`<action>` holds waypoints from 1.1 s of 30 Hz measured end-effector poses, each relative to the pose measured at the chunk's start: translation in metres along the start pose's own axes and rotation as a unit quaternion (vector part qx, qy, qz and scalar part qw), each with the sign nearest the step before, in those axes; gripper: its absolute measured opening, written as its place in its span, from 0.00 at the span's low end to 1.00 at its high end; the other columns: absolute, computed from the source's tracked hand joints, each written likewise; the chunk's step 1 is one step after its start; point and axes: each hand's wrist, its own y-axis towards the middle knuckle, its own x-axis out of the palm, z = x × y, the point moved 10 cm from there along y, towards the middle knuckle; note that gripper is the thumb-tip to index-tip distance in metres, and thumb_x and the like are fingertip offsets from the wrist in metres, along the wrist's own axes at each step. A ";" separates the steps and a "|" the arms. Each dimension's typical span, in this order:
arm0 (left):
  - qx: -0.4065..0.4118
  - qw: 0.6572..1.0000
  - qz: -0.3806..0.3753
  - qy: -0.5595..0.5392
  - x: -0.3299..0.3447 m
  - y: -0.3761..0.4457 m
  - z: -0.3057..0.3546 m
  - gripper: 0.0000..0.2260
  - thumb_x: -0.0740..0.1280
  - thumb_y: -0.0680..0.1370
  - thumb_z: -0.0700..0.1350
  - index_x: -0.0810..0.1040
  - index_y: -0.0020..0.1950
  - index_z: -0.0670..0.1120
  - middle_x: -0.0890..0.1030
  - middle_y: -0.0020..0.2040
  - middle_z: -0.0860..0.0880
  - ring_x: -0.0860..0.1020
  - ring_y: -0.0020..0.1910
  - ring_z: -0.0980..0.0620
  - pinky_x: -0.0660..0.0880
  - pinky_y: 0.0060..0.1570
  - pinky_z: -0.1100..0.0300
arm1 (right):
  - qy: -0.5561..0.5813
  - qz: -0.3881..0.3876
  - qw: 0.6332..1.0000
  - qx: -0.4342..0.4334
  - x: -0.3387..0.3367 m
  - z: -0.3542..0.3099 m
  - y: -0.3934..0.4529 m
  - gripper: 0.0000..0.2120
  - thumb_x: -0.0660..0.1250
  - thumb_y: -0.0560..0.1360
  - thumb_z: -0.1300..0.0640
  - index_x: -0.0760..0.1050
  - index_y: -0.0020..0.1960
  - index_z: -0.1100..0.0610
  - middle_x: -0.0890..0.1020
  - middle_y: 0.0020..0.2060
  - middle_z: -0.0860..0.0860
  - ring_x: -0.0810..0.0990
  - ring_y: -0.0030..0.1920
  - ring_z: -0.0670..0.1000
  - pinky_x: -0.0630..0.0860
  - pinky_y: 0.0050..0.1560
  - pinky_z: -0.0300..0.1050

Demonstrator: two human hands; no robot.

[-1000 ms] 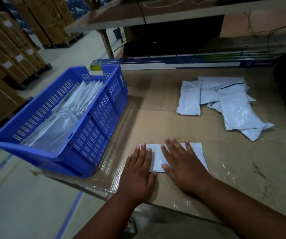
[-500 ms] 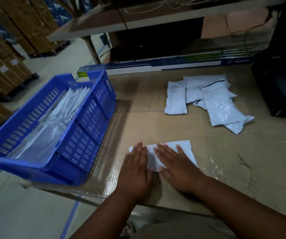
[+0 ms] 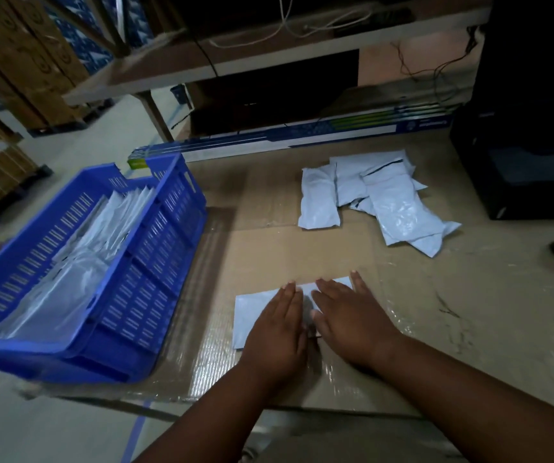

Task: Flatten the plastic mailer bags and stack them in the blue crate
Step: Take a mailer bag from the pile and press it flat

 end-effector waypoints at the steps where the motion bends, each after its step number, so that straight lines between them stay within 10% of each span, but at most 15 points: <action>1: -0.001 1.000 0.013 -0.001 -0.003 0.000 -0.002 0.28 0.59 0.84 0.48 0.63 0.82 0.37 0.61 0.83 0.38 0.58 0.84 0.44 0.61 0.80 0.46 | 0.009 -0.002 1.000 -0.015 -0.001 -0.009 0.005 0.30 0.46 0.82 0.43 0.68 0.79 0.53 0.67 0.81 0.54 0.66 0.80 0.53 0.49 0.82 0.65; 13: -0.142 0.981 -0.055 0.117 -0.014 -0.059 -0.092 0.34 0.44 0.85 0.65 0.51 0.87 0.47 0.48 0.86 0.49 0.47 0.85 0.51 0.47 0.82 0.50 | -0.019 -0.062 0.998 0.022 0.028 0.034 -0.018 0.40 0.34 0.80 0.29 0.37 0.86 0.48 0.37 0.85 0.46 0.36 0.84 0.47 0.36 0.81 0.55; 20: -0.170 0.975 -0.053 0.129 -0.040 -0.066 -0.087 0.35 0.42 0.84 0.63 0.45 0.86 0.46 0.41 0.86 0.48 0.40 0.85 0.50 0.40 0.82 0.48 | -0.019 -0.030 0.998 0.048 0.012 0.024 -0.011 0.35 0.41 0.84 0.36 0.47 0.86 0.54 0.45 0.86 0.52 0.42 0.85 0.52 0.37 0.81 0.61; 26: -0.050 0.997 -0.047 0.042 -0.005 -0.014 -0.033 0.30 0.52 0.87 0.58 0.55 0.86 0.45 0.52 0.86 0.48 0.50 0.85 0.50 0.56 0.81 0.39 | 0.004 -0.029 0.997 -0.070 0.037 -0.039 0.013 0.33 0.48 0.84 0.42 0.55 0.85 0.56 0.56 0.85 0.54 0.50 0.85 0.53 0.44 0.83 0.58; 33: -0.130 0.974 -0.170 0.073 -0.019 -0.017 -0.079 0.39 0.52 0.82 0.71 0.50 0.87 0.51 0.48 0.86 0.52 0.47 0.85 0.54 0.51 0.82 0.46 | 0.008 -0.067 0.997 -0.023 0.034 0.020 0.003 0.37 0.43 0.83 0.32 0.45 0.86 0.49 0.44 0.86 0.48 0.43 0.85 0.50 0.41 0.83 0.55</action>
